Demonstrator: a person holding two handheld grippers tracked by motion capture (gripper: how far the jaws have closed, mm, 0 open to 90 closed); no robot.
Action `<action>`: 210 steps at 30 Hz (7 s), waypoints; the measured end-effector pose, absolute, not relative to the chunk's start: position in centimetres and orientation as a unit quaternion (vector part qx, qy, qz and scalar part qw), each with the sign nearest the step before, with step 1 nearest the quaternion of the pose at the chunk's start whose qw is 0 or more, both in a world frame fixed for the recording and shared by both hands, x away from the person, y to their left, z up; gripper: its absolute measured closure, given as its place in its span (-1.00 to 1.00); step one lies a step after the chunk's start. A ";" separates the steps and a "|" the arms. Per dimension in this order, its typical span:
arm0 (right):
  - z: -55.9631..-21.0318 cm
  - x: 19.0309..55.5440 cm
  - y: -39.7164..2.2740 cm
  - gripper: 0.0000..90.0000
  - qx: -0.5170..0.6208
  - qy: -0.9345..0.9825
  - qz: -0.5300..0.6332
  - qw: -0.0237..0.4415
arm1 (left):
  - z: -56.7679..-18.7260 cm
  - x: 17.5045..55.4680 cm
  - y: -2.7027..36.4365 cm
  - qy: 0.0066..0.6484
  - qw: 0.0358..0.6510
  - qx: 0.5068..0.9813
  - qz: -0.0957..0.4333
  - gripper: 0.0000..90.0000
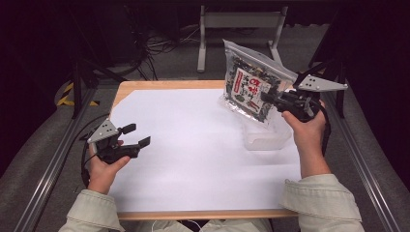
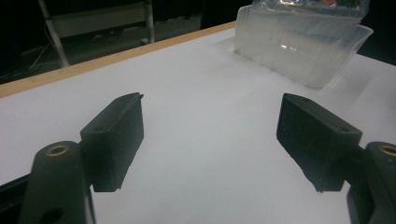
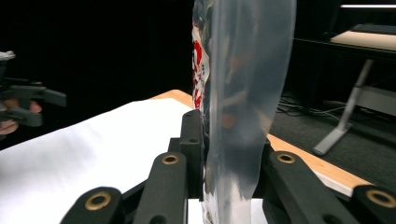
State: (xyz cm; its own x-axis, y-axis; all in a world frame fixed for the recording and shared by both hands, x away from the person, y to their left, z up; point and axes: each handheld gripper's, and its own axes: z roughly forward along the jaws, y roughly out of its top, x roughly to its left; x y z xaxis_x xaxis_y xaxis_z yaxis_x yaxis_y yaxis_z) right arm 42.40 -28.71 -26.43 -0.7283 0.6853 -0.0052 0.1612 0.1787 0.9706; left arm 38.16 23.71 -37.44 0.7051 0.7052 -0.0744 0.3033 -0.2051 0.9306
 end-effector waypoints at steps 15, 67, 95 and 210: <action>-26.4 44.2 -30.0 0.68 0.311 0.730 0.549 0.264 | -37.9 38.5 23.8 0.339 0.533 0.754 0.179 -0.47; -31.1 45.5 -33.8 0.67 0.345 0.722 0.535 0.271 | -38.0 38.5 24.1 0.347 0.541 0.748 0.165 -0.49; -33.1 44.9 -33.6 0.67 0.355 0.724 0.536 0.251 | -38.5 38.6 24.0 0.347 0.534 0.754 0.162 -0.49; -41.8 35.2 -30.8 -0.56 0.333 0.780 0.503 0.167 | -42.1 34.2 25.0 0.353 0.524 0.757 0.168 -0.55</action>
State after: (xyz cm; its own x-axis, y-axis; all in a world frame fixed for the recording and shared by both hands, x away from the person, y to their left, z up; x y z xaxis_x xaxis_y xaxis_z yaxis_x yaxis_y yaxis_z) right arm 35.16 -30.79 -41.78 -0.7218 0.6881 0.0745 0.3516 0.2719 0.8958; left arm 34.22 25.01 -42.15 0.6937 0.7110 -0.1155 0.3585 -0.2017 0.9115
